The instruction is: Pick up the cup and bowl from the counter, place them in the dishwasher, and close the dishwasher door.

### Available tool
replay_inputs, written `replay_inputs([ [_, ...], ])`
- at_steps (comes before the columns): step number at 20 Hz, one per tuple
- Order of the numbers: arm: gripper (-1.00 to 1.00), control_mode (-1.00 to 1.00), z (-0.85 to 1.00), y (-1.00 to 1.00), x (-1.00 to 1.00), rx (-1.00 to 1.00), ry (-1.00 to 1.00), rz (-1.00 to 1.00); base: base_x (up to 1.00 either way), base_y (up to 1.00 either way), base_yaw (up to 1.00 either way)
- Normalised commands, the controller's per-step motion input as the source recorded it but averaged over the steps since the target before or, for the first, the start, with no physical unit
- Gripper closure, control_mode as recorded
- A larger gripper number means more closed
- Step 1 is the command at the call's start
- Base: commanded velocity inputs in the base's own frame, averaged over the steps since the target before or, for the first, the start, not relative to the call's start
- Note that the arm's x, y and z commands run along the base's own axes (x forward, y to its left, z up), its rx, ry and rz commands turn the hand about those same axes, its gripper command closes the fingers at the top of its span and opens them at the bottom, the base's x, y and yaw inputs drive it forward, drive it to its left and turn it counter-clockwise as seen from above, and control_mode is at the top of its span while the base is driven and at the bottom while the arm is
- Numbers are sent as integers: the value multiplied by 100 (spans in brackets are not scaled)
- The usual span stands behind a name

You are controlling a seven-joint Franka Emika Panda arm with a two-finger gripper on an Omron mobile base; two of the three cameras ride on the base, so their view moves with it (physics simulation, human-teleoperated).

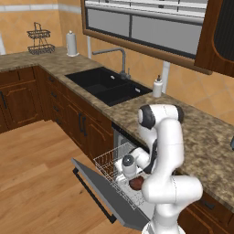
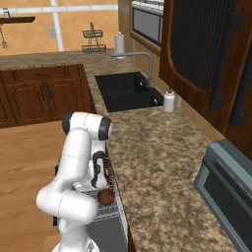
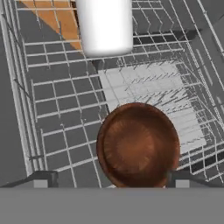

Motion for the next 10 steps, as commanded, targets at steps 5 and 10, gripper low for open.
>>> replay_inputs([
  [5,-100,-100,100,63,-76,0,-5,0,0,0,0],
  [10,-100,-100,100,76,-14,0,0,3,0,0,0],
])
